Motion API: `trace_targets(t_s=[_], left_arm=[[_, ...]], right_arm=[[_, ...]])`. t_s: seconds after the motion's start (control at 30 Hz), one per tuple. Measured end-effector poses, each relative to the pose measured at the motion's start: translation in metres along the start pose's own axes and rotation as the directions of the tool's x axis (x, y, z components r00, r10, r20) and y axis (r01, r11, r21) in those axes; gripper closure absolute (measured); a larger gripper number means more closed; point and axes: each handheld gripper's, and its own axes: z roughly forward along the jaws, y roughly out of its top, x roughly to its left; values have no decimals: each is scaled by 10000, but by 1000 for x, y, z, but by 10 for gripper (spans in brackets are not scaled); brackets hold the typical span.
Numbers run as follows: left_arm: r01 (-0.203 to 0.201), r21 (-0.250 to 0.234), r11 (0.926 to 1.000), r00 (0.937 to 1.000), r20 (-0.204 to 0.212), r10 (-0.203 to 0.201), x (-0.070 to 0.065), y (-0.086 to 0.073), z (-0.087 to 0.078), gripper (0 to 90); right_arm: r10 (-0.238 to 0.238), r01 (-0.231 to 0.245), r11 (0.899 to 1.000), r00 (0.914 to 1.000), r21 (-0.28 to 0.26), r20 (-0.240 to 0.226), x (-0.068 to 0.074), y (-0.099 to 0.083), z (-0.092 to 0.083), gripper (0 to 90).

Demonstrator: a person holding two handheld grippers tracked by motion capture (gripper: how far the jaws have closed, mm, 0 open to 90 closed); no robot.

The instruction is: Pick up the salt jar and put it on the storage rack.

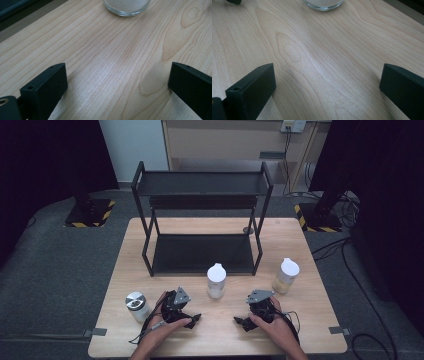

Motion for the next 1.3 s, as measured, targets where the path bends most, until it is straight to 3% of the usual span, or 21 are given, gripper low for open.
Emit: trace_targets(t_s=[0.5, 0.73, 0.97, 1.3], left_arm=[[-73, -455, 9989, 10000, -22, 72, -7, 4, -18, 12], [-150, -727, 9972, 9999, -15, 149, -8, 3, -34, 12], [-101, -1081, 9941, 9999, -28, 99, -8, -1, -51, 13], [-115, -1491, 9887, 9999, -104, 101, -10, -3, -62, 14]], right_arm=[[25, -25, 10000, 10000, -7, 27, 1, 0, 0, 10], [49, -49, 10000, 10000, -11, 52, 1, -1, 0, 10], [52, -52, 10000, 10000, -14, 57, 2, -1, 0, 10], [64, -64, 10000, 10000, -14, 68, 2, -1, -1, 10]])
